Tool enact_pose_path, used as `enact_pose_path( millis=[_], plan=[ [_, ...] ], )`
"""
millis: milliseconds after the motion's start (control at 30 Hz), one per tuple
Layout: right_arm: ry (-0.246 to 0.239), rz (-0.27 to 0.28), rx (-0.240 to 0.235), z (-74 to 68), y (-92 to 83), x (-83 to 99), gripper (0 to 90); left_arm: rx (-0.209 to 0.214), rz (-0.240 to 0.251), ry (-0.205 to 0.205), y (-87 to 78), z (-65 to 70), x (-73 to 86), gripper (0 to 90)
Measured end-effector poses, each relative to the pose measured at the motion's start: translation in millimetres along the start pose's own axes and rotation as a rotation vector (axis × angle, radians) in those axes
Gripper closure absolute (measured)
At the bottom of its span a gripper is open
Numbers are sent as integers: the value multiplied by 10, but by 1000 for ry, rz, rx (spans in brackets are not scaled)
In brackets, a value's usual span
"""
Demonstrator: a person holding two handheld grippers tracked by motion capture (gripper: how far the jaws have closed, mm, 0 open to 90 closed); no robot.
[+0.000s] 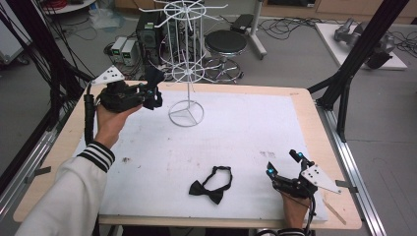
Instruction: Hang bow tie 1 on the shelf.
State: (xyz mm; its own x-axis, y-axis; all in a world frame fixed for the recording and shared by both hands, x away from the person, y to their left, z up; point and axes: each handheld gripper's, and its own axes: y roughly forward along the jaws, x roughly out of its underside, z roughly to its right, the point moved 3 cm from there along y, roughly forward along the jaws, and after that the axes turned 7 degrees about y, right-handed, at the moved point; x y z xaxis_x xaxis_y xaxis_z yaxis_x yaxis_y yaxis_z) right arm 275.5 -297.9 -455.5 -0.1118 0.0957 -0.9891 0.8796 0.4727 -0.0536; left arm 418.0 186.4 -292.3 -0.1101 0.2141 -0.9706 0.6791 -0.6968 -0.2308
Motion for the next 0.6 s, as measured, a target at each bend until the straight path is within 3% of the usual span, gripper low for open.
enact_pose_path(
  millis=[333, 600],
  plan=[
    [-4, 5, 0, 1, 1, -1, 75, -4, 3, 4, 50, 31, -169, 745],
    [-1, 4, 0, 2, 0, 0, 75, -15, -1, -8, 111, 47, -174, 745]
  ],
)
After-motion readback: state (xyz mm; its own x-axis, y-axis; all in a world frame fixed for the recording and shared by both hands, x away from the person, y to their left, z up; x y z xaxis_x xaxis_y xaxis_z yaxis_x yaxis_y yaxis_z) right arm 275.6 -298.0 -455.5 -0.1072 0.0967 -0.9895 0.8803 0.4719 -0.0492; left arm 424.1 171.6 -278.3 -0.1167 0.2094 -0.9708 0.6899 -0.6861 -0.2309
